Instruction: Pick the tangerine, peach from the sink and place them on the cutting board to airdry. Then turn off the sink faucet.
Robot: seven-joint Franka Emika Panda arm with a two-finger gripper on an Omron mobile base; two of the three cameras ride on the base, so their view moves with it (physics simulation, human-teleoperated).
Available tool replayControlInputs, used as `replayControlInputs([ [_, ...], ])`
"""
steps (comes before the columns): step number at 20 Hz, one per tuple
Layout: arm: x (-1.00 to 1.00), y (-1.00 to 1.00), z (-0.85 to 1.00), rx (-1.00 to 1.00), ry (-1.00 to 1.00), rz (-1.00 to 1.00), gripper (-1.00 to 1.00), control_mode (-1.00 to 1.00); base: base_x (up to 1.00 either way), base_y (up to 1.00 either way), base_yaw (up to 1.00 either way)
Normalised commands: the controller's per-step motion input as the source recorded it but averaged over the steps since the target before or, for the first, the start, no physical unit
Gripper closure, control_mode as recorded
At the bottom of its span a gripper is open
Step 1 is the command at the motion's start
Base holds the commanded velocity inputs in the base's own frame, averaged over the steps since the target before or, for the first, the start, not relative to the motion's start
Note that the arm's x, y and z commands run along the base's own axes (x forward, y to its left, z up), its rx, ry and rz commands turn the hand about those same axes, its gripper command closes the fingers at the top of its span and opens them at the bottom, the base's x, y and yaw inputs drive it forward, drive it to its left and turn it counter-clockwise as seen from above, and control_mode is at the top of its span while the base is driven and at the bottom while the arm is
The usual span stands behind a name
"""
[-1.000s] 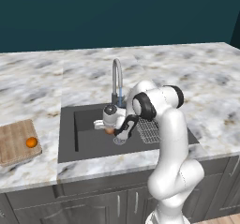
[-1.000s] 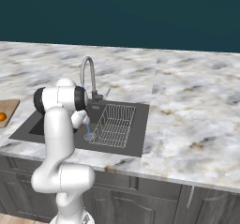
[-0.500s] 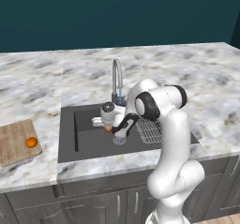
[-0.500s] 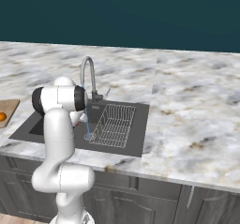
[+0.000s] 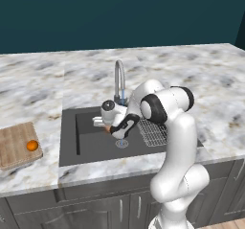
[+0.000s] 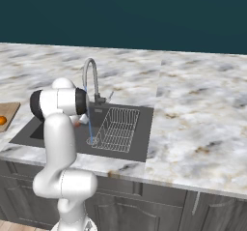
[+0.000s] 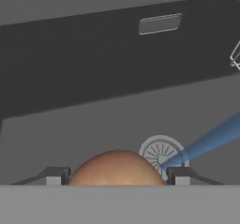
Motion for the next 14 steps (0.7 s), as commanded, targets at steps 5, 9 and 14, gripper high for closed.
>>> replayControlInputs([
  [5,-0.06,0.09,0.24,0.00,0.00,-0.02,1.00,-1.00,0.00,0.00,0.00],
  [9,-0.09,0.13,0.15,0.00,0.00,-0.01,1.00,-1.00,0.00,0.00,0.00],
  [14,-0.11,0.09,0.23,0.00,0.00,-0.01,1.00,-1.00,0.00,0.00,0.00],
])
